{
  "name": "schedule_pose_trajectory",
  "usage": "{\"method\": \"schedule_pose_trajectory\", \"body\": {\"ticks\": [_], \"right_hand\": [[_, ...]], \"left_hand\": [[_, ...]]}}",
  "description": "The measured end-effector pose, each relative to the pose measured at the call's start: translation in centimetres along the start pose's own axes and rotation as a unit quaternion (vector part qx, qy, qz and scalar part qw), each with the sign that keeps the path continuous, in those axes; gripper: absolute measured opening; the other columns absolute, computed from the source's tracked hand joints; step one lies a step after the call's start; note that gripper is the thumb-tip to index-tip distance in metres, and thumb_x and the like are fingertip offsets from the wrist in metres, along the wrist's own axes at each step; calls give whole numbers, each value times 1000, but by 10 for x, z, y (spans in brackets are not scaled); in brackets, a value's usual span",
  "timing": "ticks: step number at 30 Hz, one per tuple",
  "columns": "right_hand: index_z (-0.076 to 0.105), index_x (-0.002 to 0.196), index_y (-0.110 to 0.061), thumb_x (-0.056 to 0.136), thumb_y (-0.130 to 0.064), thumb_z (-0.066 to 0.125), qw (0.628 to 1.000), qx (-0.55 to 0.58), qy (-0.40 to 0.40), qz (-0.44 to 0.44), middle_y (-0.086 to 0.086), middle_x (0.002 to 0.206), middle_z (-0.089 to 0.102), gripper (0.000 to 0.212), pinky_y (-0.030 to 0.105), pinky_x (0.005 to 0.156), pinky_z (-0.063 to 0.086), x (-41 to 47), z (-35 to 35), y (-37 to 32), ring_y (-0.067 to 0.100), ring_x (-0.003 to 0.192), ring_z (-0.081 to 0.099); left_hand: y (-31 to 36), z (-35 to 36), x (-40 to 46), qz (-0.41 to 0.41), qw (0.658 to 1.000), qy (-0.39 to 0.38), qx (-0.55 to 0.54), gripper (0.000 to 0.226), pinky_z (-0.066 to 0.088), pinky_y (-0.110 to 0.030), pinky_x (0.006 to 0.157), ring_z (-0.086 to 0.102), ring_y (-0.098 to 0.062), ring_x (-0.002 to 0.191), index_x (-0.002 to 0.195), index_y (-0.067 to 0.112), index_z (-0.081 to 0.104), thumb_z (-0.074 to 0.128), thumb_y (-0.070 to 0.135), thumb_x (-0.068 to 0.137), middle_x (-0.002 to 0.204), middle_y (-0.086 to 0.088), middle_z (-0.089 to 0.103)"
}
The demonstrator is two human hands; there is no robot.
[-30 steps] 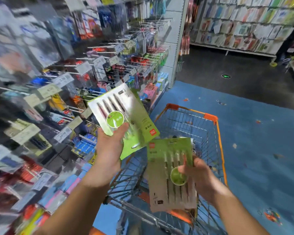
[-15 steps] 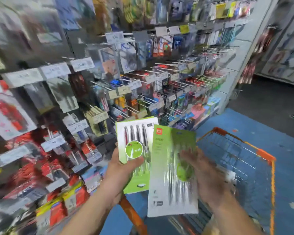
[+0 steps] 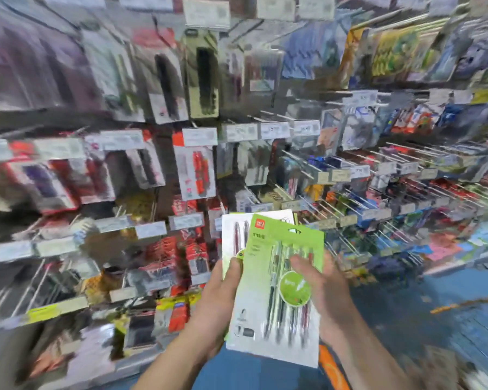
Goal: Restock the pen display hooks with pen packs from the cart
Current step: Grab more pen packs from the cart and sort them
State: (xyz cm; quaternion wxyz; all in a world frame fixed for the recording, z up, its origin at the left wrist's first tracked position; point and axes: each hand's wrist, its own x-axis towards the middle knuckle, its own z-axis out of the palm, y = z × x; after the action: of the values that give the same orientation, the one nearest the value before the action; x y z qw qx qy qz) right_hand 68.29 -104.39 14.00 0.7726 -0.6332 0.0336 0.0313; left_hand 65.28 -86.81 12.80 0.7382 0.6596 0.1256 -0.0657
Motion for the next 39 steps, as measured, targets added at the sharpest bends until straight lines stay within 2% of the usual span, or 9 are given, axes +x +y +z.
{"method": "schedule_pose_trajectory", "body": {"ticks": [3,6,12,17,23,26,32,36,39], "right_hand": [[64,121,-30,89,-14,74,999,28,-34,26,-9,115,76,37,39,104,46,-8,61,20,12,108,70],[63,128,-26,81,-12,76,994,83,-49,57,0,119,76,51,45,104,49,-20,124,33,22,114,70],[68,126,-13,69,-18,83,981,103,-67,153,9,115,76,58,51,113,43,-34,226,68,32,114,68],[72,117,-22,47,-55,94,973,54,-121,191,-1,126,71,81,51,115,39,-48,296,89,25,120,62],[43,154,-25,86,-40,75,971,-13,-177,162,-9,162,36,77,45,118,24,-53,360,96,17,142,37],[37,159,-25,88,-42,73,968,-50,-198,148,-6,165,31,81,46,119,24,-48,388,92,19,144,35],[69,117,-23,95,-20,71,939,-12,-313,140,-7,125,72,23,37,95,48,-23,450,75,9,100,70],[72,117,-28,70,-56,83,939,-61,-339,3,0,126,71,55,50,107,48,6,501,53,21,119,65],[74,106,-17,85,-27,80,911,-39,-411,3,2,106,79,24,41,97,55,14,535,33,20,102,73]], "left_hand": [[-2,-64,-11,12,998,64,-11,48,37,-16,98,52,0,127,144,33,48,52,55,101,152,11,47],[-3,-127,-30,33,993,115,3,100,33,-34,117,45,-14,142,154,36,44,58,91,71,159,11,44],[3,-226,-69,115,980,163,-30,68,27,-21,104,27,6,139,156,58,13,53,35,106,156,37,20],[6,-295,-99,56,979,179,-86,28,53,-16,66,72,-6,90,113,27,78,56,11,103,115,4,78],[13,-350,-110,52,967,225,-105,35,48,-39,92,68,-14,100,90,23,78,70,57,85,102,9,79],[15,-373,-110,78,980,174,-60,37,49,-44,103,71,-27,107,107,24,80,85,32,71,117,-6,77],[39,-410,-107,106,965,235,-56,39,43,-28,67,59,-22,79,112,34,78,73,16,77,103,-8,80],[56,-434,-115,122,952,273,-65,44,40,-42,83,55,-27,92,124,31,72,81,30,81,115,-17,76],[66,-452,-119,143,933,325,-51,45,41,-44,84,58,-27,92,120,33,74,81,35,76,115,-15,76]]}}
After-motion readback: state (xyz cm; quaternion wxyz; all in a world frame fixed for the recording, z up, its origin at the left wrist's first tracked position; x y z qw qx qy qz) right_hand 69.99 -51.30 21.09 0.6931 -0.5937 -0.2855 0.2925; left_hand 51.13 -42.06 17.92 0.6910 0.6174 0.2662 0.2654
